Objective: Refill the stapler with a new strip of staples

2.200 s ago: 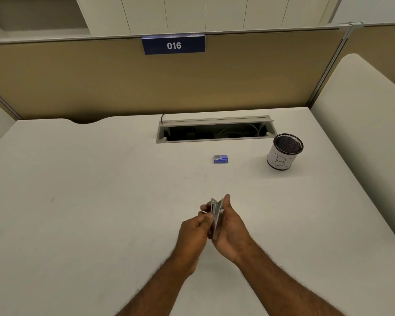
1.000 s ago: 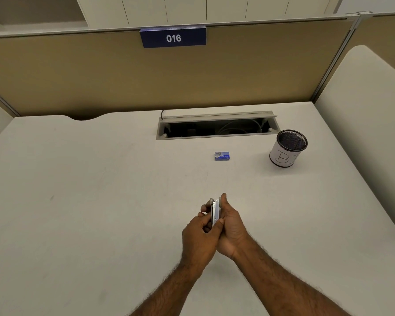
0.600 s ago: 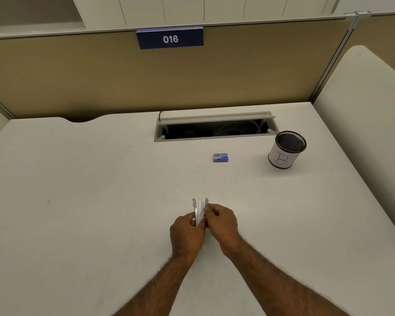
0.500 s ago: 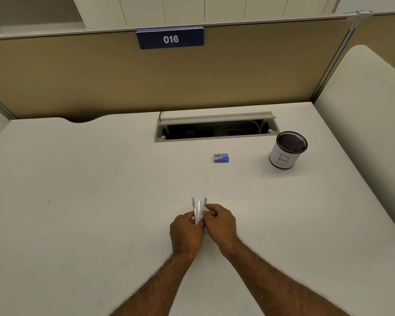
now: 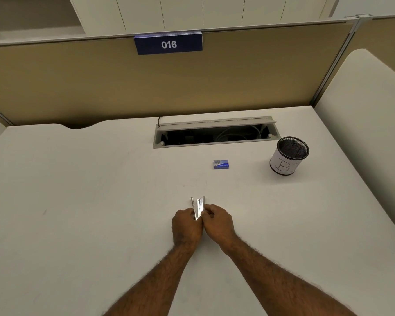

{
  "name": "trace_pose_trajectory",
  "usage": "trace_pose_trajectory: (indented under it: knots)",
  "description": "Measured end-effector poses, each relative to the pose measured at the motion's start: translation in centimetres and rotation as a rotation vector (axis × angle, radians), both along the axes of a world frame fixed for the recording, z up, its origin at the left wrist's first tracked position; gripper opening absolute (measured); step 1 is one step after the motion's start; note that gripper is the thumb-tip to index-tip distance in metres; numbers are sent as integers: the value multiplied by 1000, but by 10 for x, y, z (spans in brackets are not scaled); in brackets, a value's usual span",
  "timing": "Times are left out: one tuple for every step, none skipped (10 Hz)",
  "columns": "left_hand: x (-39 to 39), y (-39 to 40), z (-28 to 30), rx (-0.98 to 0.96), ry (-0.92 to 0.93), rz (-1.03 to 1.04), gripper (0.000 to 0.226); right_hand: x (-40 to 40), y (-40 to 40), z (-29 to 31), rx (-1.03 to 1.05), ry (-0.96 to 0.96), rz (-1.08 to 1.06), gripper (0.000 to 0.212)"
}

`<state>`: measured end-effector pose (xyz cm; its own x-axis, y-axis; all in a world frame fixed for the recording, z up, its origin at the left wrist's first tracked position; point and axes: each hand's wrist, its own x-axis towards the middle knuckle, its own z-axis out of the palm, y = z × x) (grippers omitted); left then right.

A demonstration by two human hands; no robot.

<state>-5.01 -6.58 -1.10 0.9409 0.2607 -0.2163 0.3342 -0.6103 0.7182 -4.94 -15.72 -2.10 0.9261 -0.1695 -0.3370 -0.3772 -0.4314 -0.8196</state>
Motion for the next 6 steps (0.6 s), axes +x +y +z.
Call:
trace_pose_trajectory:
  knots:
    - [1,3,-4,3,-10,-9,31,2,-5,-5,-5,1,8,23]
    - [2,7,-4,1,38,-30,28,6,-12,-3,-50,-8,90,21]
    - [11,13,-3,62,124,-37,43,19,-22,4,-160,-15,239,21]
    - [22,23,9,101,196,-124,47,33,-34,20,-289,-12,364,23]
    - [39,31,26,163,222,-247,32,51,-44,36,-414,-17,519,26]
    - [54,35,52,208,177,-302,41,67,-44,68,-457,-18,615,31]
